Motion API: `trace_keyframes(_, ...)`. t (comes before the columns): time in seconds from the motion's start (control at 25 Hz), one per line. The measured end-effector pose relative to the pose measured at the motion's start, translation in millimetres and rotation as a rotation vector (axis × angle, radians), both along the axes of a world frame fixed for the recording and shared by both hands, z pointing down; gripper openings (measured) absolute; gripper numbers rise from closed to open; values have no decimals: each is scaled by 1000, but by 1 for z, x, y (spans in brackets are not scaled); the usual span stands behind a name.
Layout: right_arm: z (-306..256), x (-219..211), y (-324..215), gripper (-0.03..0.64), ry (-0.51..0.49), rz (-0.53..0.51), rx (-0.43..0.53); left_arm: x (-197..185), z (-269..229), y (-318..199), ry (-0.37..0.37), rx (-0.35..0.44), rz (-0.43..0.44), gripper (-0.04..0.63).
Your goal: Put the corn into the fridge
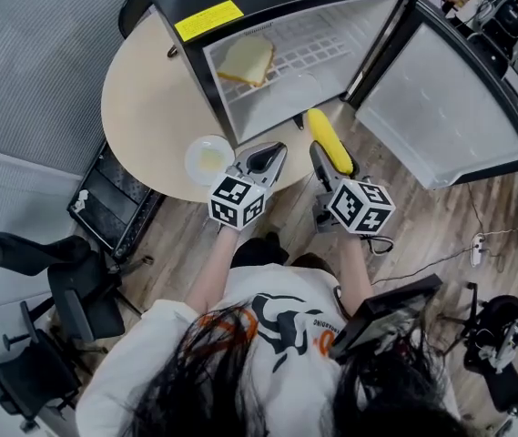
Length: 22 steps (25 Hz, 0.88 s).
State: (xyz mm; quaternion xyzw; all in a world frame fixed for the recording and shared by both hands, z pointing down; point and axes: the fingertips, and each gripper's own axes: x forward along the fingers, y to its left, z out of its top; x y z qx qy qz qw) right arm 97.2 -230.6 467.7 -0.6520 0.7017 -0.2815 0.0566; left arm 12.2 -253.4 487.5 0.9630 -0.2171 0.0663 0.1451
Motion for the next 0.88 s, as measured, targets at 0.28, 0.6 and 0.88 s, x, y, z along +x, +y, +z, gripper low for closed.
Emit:
trace_keyframes(0.28, -14, 1, -10, 253, 14, 1, 13, 3, 2, -4, 12, -14, 14, 12)
trace_keyframes(0.6, -24, -8, -24, 253, 9, -41, 36, -4, 4, -10, 14, -19, -25, 12)
trace_keyframes(0.88, -29, 0, -43, 253, -3, -78, 42, 4, -4, -26, 23, -11, -70, 12)
